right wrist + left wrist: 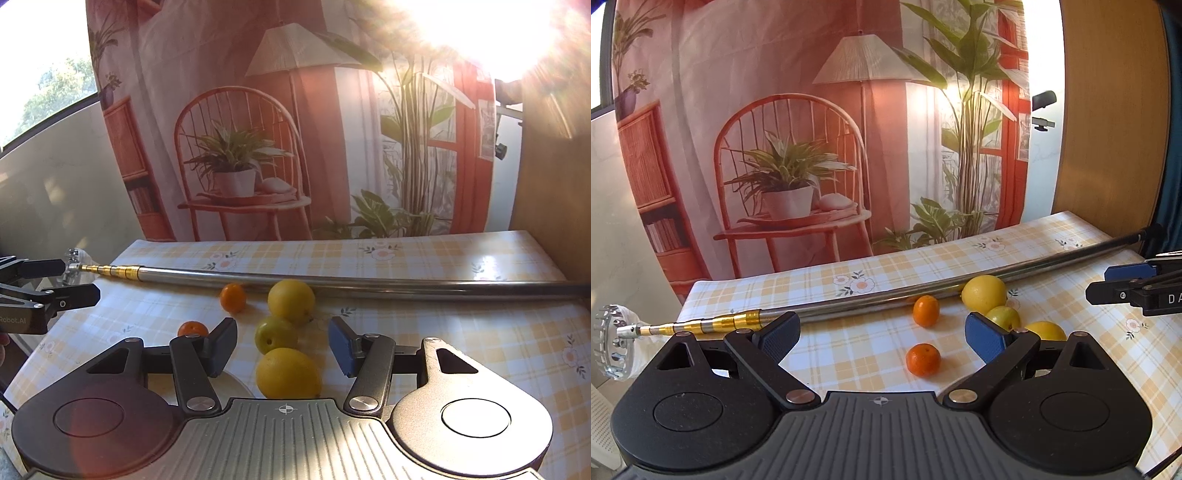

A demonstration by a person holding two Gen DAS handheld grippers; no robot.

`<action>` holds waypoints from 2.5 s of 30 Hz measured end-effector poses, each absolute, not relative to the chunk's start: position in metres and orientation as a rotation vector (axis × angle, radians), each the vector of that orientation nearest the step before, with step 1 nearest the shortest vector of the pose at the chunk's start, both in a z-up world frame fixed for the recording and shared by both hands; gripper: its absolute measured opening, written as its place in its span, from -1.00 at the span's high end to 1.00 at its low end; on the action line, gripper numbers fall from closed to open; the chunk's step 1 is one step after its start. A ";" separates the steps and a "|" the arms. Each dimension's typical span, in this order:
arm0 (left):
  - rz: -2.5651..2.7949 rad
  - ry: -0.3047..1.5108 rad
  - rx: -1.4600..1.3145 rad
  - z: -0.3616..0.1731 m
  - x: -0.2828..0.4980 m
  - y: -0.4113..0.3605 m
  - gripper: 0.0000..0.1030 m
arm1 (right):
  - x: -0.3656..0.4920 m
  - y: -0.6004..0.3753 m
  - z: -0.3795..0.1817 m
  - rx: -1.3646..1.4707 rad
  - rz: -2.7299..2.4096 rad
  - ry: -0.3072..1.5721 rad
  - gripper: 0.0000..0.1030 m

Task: Organize fruits
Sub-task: 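Withdraw both open grippers from the plate toward the remaining fruit, then close the left gripper on a tangerine while the right gripper grasps a green-yellow lemon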

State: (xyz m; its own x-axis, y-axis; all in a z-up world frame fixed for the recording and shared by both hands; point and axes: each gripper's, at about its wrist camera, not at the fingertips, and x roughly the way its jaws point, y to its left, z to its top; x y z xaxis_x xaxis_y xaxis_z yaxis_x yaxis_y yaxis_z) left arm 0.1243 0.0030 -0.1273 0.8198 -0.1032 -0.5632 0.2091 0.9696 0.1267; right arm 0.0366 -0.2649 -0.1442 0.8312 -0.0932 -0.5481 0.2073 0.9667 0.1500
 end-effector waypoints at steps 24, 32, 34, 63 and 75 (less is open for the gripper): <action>-0.328 0.821 0.194 -0.191 0.208 0.001 -0.87 | 0.069 -0.303 -0.178 0.351 -0.168 0.640 -0.01; -0.372 0.901 0.166 -0.222 0.230 0.002 -0.44 | 0.074 -0.310 -0.191 0.378 -0.173 0.665 -0.01; -0.378 0.907 0.131 -0.226 0.232 0.004 -0.40 | 0.075 -0.308 -0.195 0.354 -0.178 0.678 -0.01; -0.316 0.811 0.116 -0.201 0.193 0.010 0.23 | 0.124 -0.296 -0.203 0.331 -0.074 0.731 -0.06; -0.292 0.793 0.110 -0.194 0.169 0.018 0.23 | 0.165 -0.297 -0.229 0.406 -0.089 0.834 -0.09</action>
